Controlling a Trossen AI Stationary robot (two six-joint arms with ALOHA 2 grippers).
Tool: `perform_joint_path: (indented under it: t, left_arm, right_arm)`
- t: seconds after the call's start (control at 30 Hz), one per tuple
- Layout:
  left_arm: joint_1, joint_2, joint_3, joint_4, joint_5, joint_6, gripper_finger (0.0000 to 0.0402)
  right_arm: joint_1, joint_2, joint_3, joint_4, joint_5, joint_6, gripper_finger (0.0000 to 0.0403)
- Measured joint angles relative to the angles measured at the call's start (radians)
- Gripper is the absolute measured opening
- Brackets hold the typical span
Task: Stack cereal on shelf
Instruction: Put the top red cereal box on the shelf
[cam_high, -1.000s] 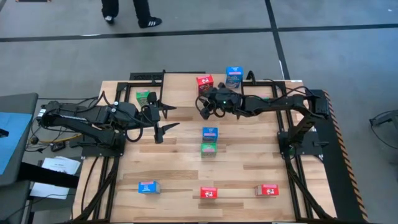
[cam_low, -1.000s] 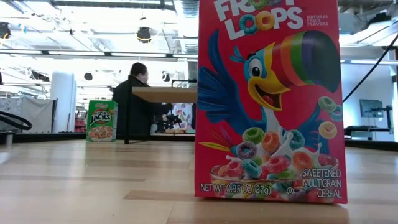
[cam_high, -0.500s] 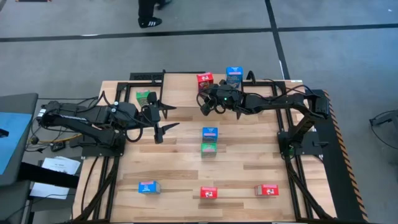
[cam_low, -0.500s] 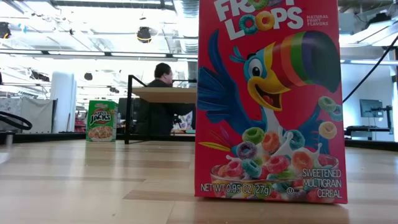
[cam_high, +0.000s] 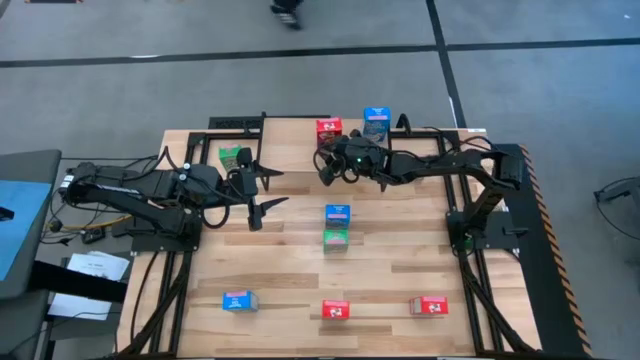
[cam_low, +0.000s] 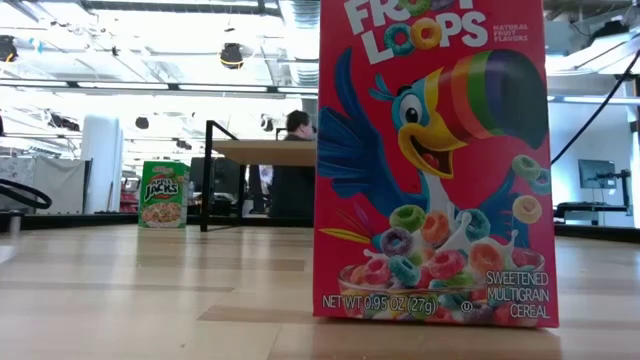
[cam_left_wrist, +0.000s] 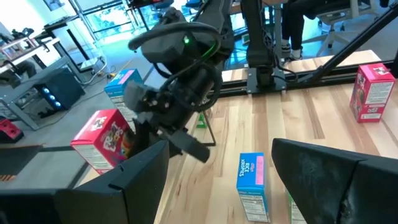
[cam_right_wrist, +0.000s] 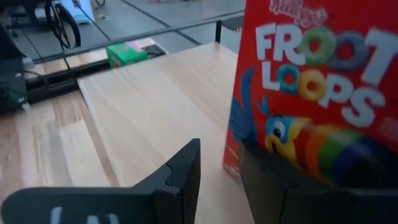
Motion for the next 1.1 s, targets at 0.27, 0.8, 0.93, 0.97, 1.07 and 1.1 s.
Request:
perform_joint_path:
  t: [0.27,0.8,0.93,0.97,1.07,1.1]
  left_arm:
    - [0.000,0.000,0.000,-0.001,0.000,0.000,0.0275]
    - [0.000,0.000,0.000,-0.001,0.000,-0.002,0.0275]
    - [0.000,0.000,0.000,-0.001,0.000,-0.003,0.0275]
    - [0.000,0.000,0.000,-0.001,0.000,-0.003,0.0275]
    - [0.000,0.000,0.000,-0.001,0.000,-0.001,0.0275]
    - [0.000,0.000,0.000,-0.001,0.000,-0.001,0.0275]
  right_arm:
    - [-0.002,0.061,0.054,-0.034,0.000,-0.008,0.0134]
    - [-0.011,0.044,0.056,-0.086,0.002,-0.028,0.0134]
    - [-0.024,0.044,0.056,-0.085,0.001,-0.046,0.0134]
    - [-0.028,0.044,0.056,-0.085,0.000,-0.047,0.0134]
    - [-0.037,0.044,0.056,-0.085,0.000,-0.078,0.0134]
    - [-0.041,0.044,0.056,-0.085,0.000,-0.090,0.0134]
